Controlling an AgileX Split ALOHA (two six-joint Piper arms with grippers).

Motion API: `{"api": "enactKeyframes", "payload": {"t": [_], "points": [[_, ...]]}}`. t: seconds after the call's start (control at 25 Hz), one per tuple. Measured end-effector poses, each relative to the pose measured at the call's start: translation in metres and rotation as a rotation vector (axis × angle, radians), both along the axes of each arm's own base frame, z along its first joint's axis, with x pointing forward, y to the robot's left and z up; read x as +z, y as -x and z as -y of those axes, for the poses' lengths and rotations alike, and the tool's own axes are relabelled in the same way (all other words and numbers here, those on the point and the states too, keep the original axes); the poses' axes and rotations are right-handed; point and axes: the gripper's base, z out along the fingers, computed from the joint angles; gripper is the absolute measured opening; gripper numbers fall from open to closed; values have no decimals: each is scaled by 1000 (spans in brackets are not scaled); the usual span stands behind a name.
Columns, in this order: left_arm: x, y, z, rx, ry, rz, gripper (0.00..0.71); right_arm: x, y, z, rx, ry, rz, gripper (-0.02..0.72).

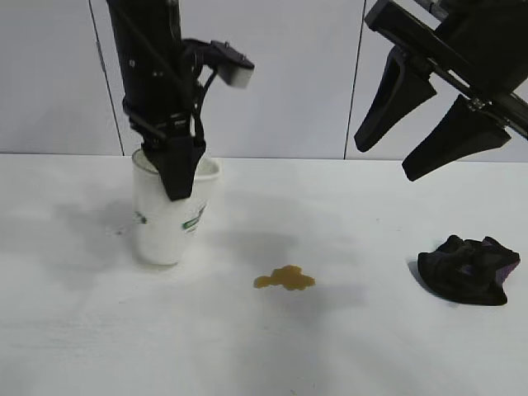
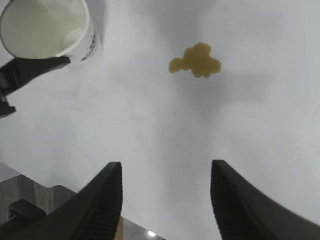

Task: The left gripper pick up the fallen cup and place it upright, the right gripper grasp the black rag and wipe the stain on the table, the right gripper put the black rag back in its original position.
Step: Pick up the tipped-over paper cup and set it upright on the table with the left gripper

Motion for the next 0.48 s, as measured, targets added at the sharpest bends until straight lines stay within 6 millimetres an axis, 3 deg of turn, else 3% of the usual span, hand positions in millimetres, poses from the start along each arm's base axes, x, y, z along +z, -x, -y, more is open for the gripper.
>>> {"api": "enactKeyframes", "payload": {"t": [0.16,0.48], "points": [[24,3,-4,6,28,40,582,0,0,0,-2,0,3,370],[29,-12,-36,116,71,25,582,0,0,0,-1,0,3,370]]}}
